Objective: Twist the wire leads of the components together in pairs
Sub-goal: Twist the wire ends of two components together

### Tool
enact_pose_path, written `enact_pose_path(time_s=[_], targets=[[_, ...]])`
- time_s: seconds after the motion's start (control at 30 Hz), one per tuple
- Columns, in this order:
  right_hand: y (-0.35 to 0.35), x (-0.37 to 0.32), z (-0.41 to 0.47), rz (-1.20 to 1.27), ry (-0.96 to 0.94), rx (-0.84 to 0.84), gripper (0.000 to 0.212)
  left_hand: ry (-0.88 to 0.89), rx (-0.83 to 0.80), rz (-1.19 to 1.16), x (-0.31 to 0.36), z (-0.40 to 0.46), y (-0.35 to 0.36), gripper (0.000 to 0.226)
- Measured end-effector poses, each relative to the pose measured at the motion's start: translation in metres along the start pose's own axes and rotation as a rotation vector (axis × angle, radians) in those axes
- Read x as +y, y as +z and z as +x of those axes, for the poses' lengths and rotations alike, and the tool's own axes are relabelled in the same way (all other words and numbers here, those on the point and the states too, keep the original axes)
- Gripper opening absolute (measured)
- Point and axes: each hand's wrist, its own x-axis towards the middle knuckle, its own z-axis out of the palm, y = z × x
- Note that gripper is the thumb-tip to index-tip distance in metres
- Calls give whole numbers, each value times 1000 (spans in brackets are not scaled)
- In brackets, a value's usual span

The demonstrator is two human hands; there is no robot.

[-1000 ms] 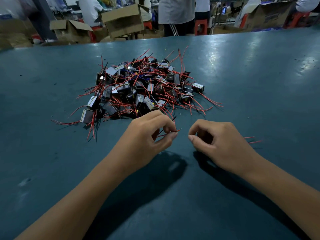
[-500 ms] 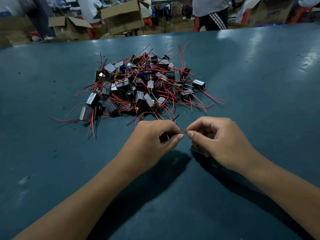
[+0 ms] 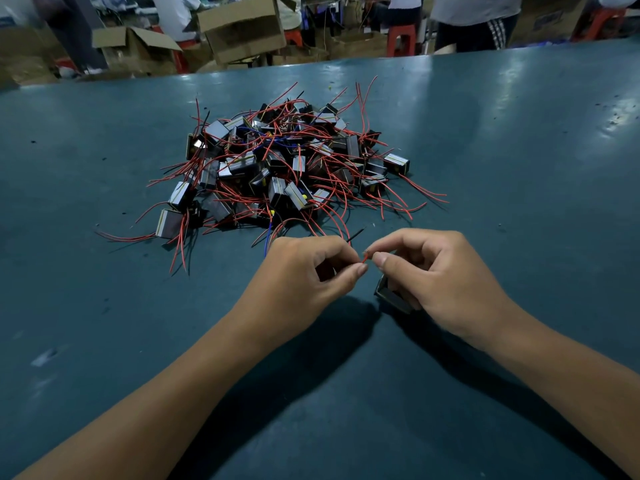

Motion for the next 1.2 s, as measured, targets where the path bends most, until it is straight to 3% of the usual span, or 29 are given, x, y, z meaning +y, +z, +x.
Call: enact_pose_path(time_s=[0.27, 0.53, 0.83, 1.2], targets=[[-6, 1, 5, 1, 48, 41, 19, 21, -13, -19, -1, 1, -4, 8], [-6, -3, 3, -54, -8, -43, 37, 45, -44, 22, -1, 0, -5, 6], [-12, -4, 2, -63, -58, -164, 8, 87, -65, 55, -2, 1, -3, 2], [-17, -3, 4, 6, -38, -226, 12, 107, -85, 64, -1, 1, -5, 6]])
